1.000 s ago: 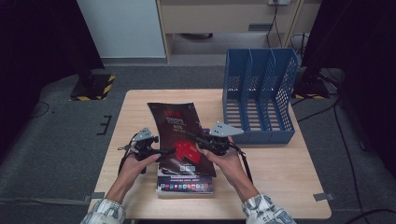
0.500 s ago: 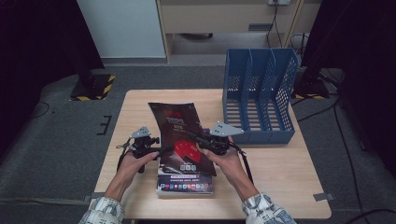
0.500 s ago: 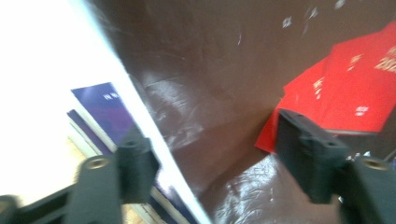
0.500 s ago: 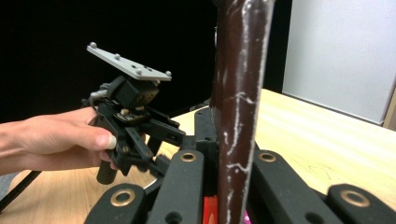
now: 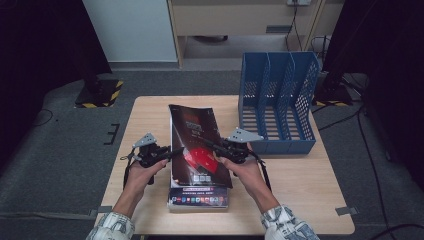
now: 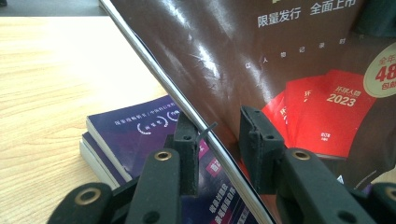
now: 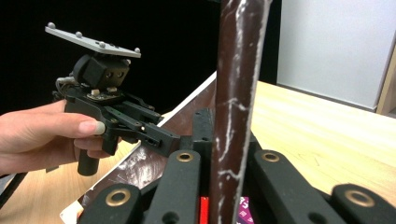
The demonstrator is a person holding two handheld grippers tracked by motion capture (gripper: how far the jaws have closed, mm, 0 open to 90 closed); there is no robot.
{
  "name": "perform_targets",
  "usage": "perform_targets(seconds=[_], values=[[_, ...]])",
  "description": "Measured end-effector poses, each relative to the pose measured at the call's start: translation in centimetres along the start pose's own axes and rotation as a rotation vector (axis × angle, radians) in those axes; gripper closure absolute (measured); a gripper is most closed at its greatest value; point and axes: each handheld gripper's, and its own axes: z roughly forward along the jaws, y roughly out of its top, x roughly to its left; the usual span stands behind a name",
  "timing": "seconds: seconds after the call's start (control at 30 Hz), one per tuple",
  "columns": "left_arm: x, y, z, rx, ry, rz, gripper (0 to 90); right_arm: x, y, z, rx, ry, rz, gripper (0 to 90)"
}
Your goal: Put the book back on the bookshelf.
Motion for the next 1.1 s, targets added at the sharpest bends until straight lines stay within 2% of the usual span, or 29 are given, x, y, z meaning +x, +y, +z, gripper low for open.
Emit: perform_targets(seconds=[0.17, 0.2, 0.23, 0.3, 0.63, 0.67, 0.73, 0.87, 1.1], values=[[-0.3, 0.2, -0.2, -0.003, 0.009, 0.035, 71.5, -0.3, 0.8, 0.0, 0.034, -0.002, -0.002, 81.5], [-0.4, 0.3, -0.3, 0.001, 0.019, 0.065, 73.4, -0.3, 1.1, 0.0, 0.04, -0.005, -0.006, 81.2], [-0.4, 0.3, -0.3, 0.001, 0.019, 0.065, 77.5, -0.3, 1.3, 0.0, 0.043, -0.003, -0.008, 80.1], [-0.7, 0.5, -0.5, 0.011, 0.038, 0.109, 80.7, -0.4, 2.0, 0.0, 0.058, -0.01, -0.022, 79.8], [-1.1, 1.0, -0.9, -0.011, 0.031, 0.135, 82.7, -0.5, 4.3, 0.1, 0.058, 0.001, -0.042, 78.1], [-1.2, 1.1, -1.0, -0.014, 0.031, 0.142, 82.7, -0.5, 5.1, 0.1, 0.057, 0.01, -0.044, 76.8], [-1.3, 1.1, -1.0, -0.015, 0.031, 0.148, 82.8, -0.5, 5.4, 0.2, 0.057, 0.012, -0.043, 76.2], [-1.6, 1.3, -1.2, -0.029, 0.032, 0.167, 83.0, -0.4, 7.1, 0.3, 0.047, 0.028, -0.042, 72.3], [-1.7, 1.7, -1.5, -0.05, 0.036, 0.186, 83.6, -0.4, 8.7, 0.4, 0.058, 0.034, -0.054, 68.7]])
